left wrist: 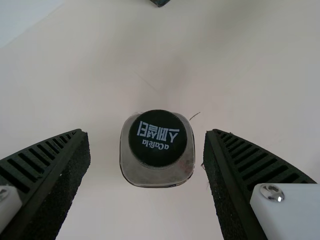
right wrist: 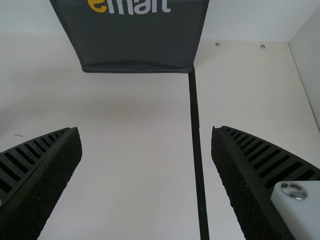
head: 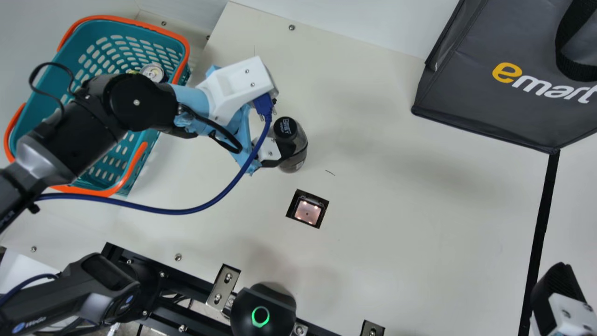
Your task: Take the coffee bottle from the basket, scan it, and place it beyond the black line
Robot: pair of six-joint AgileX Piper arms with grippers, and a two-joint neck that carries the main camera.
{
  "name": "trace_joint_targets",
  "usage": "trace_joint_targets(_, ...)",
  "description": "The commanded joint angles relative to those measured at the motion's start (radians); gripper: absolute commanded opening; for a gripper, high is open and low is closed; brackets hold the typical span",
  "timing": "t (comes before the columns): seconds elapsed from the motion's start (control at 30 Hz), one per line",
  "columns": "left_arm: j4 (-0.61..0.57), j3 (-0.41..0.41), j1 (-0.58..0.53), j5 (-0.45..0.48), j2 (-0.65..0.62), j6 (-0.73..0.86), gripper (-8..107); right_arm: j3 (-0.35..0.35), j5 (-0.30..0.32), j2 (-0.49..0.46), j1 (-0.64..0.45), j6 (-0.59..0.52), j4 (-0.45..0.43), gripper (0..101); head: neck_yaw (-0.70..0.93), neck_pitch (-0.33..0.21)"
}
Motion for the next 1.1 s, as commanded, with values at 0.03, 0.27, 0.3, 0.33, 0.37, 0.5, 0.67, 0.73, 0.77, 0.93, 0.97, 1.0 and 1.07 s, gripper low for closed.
trace_joint_targets(0.03, 0.004, -0.007, 0.006, 0.003, -0.009, -0.026, 90, 0.000, 0.000, 0.000, 0.000, 0.000, 0.000, 91, 0.002, -0.026)
trace_joint_targets(0.27, 0.017, -0.012, 0.032, -0.002, -0.043, -0.084, 90, 0.000, 0.000, 0.000, 0.000, 0.000, 0.000, 91, 0.002, -0.026)
trace_joint_targets(0.3, 0.017, -0.011, 0.037, -0.007, -0.049, -0.090, 90, 0.000, 0.000, 0.000, 0.000, 0.000, 0.000, 91, 0.002, -0.026)
trace_joint_targets(0.33, 0.018, -0.008, 0.043, -0.012, -0.055, -0.096, 90, 0.000, 0.000, 0.000, 0.000, 0.000, 0.000, 91, 0.002, -0.026)
trace_joint_targets(0.37, 0.019, -0.006, 0.048, -0.016, -0.061, -0.102, 90, 0.000, 0.000, 0.000, 0.000, 0.000, 0.000, 91, 0.002, -0.026)
trace_joint_targets(0.5, 0.019, 0.008, 0.070, -0.031, -0.090, -0.116, 90, 0.000, 0.000, 0.000, 0.000, 0.000, 0.000, 91, 0.002, -0.026)
trace_joint_targets(0.67, 0.022, 0.030, 0.098, -0.045, -0.130, -0.126, 90, 0.000, 0.000, 0.000, 0.000, 0.000, 0.000, 91, 0.002, -0.026)
trace_joint_targets(0.73, 0.026, 0.039, 0.109, -0.047, -0.147, -0.130, 90, 0.000, 0.000, 0.000, 0.000, 0.000, 0.000, 91, 0.002, -0.026)
trace_joint_targets(0.77, 0.028, 0.043, 0.115, -0.047, -0.155, -0.133, 90, 0.000, 0.000, 0.000, 0.000, 0.000, 0.000, 91, 0.002, -0.026)
trace_joint_targets(0.93, 0.036, 0.064, 0.146, -0.048, -0.198, -0.138, 90, 0.000, 0.000, 0.000, 0.000, 0.000, 0.000, 91, 0.002, -0.026)
trace_joint_targets(0.97, 0.038, 0.068, 0.153, -0.048, -0.206, -0.140, 90, 0.000, 0.000, 0.000, 0.000, 0.000, 0.000, 91, 0.002, -0.026)
trace_joint_targets(1.0, 0.041, 0.072, 0.160, -0.047, -0.214, -0.142, 90, 0.000, 0.000, 0.000, 0.000, 0.000, 0.000, 91, 0.002, -0.026)
trace_joint_targets(1.07, 0.048, 0.079, 0.172, -0.048, -0.229, -0.147, 90, 0.000, 0.000, 0.000, 0.000, 0.000, 0.000, 91, 0.002, -0.026)
